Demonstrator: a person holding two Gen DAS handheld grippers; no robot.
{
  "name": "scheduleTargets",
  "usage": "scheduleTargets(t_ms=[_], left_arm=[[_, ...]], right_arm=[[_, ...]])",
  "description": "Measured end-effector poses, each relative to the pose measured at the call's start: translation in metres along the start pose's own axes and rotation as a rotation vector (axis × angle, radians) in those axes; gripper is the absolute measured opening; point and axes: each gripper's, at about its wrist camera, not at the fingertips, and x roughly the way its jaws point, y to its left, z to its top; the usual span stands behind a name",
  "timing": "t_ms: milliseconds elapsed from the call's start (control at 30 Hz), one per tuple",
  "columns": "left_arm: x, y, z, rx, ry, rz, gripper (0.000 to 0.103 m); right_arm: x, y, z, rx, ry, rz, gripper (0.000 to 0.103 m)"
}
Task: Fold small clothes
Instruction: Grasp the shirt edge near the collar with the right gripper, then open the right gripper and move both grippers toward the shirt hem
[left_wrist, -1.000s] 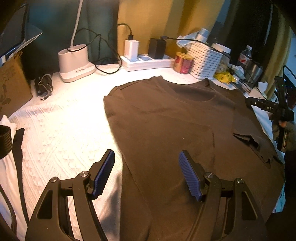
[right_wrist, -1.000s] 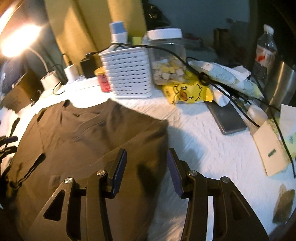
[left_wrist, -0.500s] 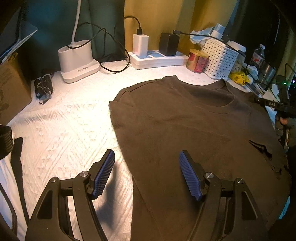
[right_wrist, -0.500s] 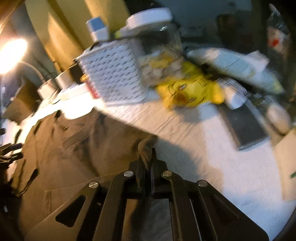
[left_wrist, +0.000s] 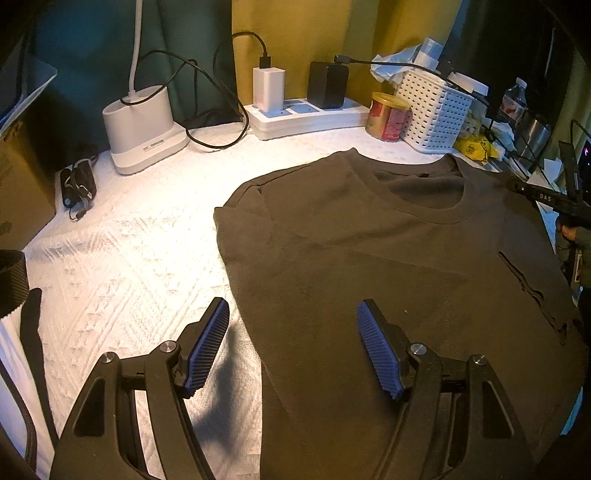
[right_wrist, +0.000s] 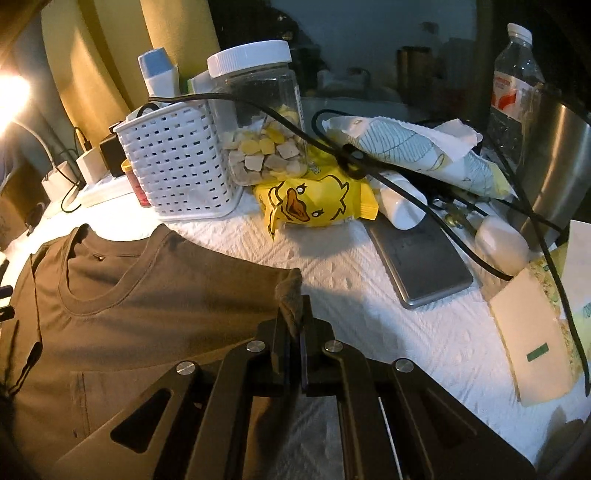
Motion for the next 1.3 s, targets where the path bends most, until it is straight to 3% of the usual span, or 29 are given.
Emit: scheduleTargets(t_ms=[100, 233, 267, 533, 767, 833, 900, 967, 1033, 1300], left_arm=[[-0.005, -0.001, -0.002, 0.004, -0.007, 0.002, 0.072], [-0.014, -0.001, -0.008, 0.007, -0.015, 0.013, 0.072], [-0.017, 0.0, -0.01, 0.007, -0.016, 0.013, 0.072], [-0.032, 0.005, -0.025, -0.012, -0.038, 0.011, 0.072], [-0.021, 0.025, -0.017, -0.055, -0.083, -0.074, 0.069], [-0.01, 0.035, -0.01, -0.083, -0.075, -0.1, 0.052], [0.004, 0.046, -0.002, -0.114, -0.055, -0.106, 0.049], [0.013, 0.053, 0.006, -0.12, -0.057, -0.115, 0.035], [0.017, 0.054, 0.011, -0.104, -0.046, -0.118, 0.0], [0.016, 0.069, 0.023, -0.032, -0.072, 0.05, 0.0]], right_arm=[[-0.002, 0.007, 0.001, -0.009, -0.002, -0.021, 0.007], [-0.017, 0.01, -0.004, -0.021, -0.02, -0.058, 0.039], [-0.023, 0.011, -0.006, -0.021, -0.024, -0.058, 0.041], [-0.057, 0.031, -0.03, -0.048, -0.026, -0.053, 0.042], [-0.08, 0.043, -0.047, -0.036, -0.043, -0.034, 0.042], [-0.083, 0.046, -0.051, -0.031, -0.044, -0.027, 0.042], [-0.085, 0.049, -0.053, -0.026, -0.044, -0.021, 0.042], [-0.087, 0.051, -0.055, -0.016, -0.044, -0.018, 0.042], [-0.087, 0.05, -0.057, -0.002, -0.041, -0.018, 0.042], [-0.085, 0.046, -0.065, 0.043, -0.027, -0.022, 0.042]])
